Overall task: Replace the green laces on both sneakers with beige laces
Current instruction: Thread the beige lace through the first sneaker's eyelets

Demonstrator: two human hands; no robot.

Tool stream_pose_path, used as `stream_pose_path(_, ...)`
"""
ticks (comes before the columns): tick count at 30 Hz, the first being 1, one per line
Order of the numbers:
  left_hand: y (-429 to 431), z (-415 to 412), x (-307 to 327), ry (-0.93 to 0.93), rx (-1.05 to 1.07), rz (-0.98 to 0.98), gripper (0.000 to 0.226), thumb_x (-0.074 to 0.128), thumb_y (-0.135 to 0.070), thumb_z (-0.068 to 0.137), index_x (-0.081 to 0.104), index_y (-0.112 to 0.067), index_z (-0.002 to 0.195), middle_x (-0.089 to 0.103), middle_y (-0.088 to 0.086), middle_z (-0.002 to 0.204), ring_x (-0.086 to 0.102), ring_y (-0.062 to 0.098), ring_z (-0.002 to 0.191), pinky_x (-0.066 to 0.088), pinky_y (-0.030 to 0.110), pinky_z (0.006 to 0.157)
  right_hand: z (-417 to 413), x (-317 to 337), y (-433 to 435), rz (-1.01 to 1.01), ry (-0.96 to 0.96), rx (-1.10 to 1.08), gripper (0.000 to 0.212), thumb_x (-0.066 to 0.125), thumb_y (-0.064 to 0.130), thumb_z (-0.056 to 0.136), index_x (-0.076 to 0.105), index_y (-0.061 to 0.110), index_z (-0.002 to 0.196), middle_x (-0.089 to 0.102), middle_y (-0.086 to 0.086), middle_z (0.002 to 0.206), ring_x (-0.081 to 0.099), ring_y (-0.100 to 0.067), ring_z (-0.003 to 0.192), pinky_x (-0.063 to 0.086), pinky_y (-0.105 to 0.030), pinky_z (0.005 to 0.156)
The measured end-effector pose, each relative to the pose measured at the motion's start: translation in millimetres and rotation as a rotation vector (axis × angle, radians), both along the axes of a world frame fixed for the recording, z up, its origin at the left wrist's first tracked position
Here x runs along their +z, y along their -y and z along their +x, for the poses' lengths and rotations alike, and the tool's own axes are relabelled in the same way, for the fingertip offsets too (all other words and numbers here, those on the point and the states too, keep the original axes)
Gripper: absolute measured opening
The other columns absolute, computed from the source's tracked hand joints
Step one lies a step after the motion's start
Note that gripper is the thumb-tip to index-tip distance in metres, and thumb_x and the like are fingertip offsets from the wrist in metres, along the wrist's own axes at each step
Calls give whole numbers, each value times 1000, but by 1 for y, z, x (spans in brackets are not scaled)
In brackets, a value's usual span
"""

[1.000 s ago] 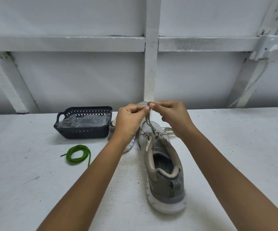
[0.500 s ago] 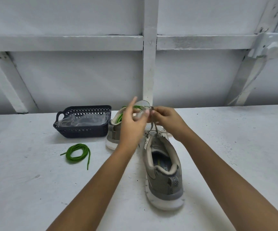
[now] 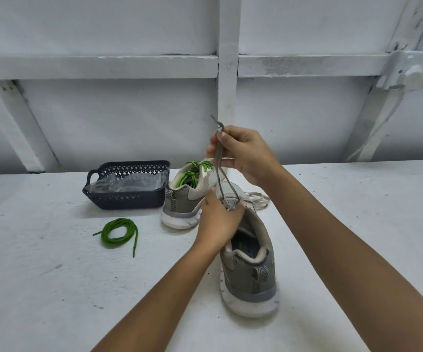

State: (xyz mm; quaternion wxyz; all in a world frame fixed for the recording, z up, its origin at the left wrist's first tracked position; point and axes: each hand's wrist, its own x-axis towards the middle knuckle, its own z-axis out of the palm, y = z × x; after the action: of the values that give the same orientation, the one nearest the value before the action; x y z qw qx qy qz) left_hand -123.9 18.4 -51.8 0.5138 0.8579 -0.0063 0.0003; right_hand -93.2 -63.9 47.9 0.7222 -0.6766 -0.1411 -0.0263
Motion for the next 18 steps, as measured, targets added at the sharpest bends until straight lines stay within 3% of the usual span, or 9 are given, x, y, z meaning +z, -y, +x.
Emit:
stream_pose_path(8,-3,4,-3,-26,-17,-2,89,62,-46,84,10,-15,150,34,9,149,40,24,132,37,38,107,-7,8,-4,61,3,91,24,41,8,100,58,8,83,67,0,65,69,-15,67,57,-34,69)
stream_pose_path(13,0,9,8,-39,-18,6,72,56,-45,88,26,-12,144,47,10,139,44,26,128,37,37,106,-10,4,-4,29,4,122,24,41,8,100,58,8,82,67,-1,65,68,-15,66,57,-33,69)
stream_pose_path(15,-1,13,17,-3,2,-90,50,50,-40,92,40,-15,134,58,9,127,54,27,117,43,37,99,-11,1,-2,-2,10,154,24,42,7,99,59,7,82,68,-2,66,68,-16,67,57,-32,72)
stream_pose_path(17,-2,15,24,40,14,-106,26,42,-35,97,55,-15,107,63,10,107,59,28,104,45,35,90,-14,0,1,-64,21,216,23,43,5,98,61,5,85,70,-3,69,69,-15,71,56,-30,77)
stream_pose_path(18,-3,16,22,41,17,-126,29,38,-31,99,60,-14,98,64,14,99,59,29,98,45,35,88,-15,0,4,-122,36,259,21,44,4,97,63,4,88,71,-2,74,69,-14,76,55,-29,81)
